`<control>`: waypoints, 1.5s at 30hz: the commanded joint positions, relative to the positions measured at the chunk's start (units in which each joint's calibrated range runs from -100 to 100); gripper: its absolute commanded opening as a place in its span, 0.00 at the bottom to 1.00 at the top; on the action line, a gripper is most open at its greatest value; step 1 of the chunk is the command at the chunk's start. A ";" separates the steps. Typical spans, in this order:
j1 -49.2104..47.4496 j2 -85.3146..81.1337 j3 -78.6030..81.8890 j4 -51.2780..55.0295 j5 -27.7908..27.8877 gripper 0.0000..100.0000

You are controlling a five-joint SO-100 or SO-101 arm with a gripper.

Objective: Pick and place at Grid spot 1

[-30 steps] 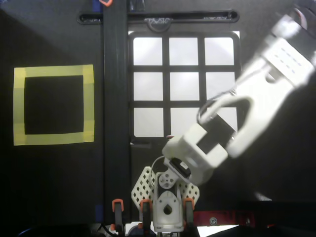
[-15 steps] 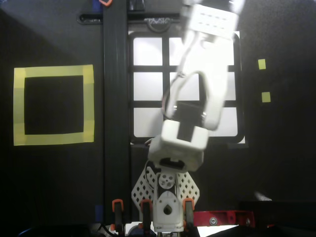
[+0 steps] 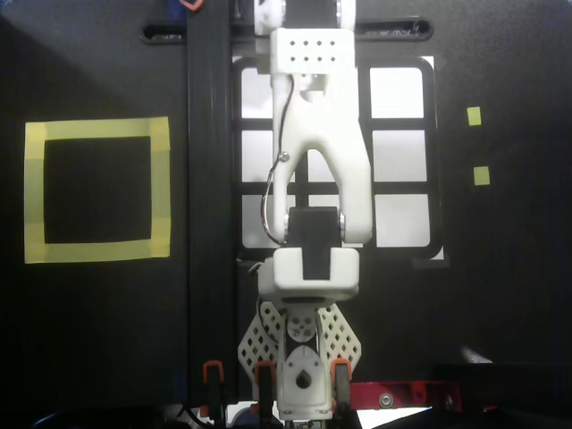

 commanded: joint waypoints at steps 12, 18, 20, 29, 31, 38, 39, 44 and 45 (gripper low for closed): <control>-5.75 11.38 -0.17 -11.91 -1.66 0.13; -4.83 19.88 -0.17 -19.55 -1.56 0.13; -4.83 20.99 -0.08 -19.97 -1.56 0.13; -5.25 22.37 1.67 -20.63 -0.98 0.13; -5.17 22.28 1.67 -20.38 -0.59 0.25; -5.25 22.11 1.67 -20.21 -0.34 0.33; -5.25 22.11 1.67 -20.21 -0.29 0.33; -4.83 16.96 1.39 -17.56 -0.29 0.33; -4.66 15.24 1.21 -16.15 -0.29 0.33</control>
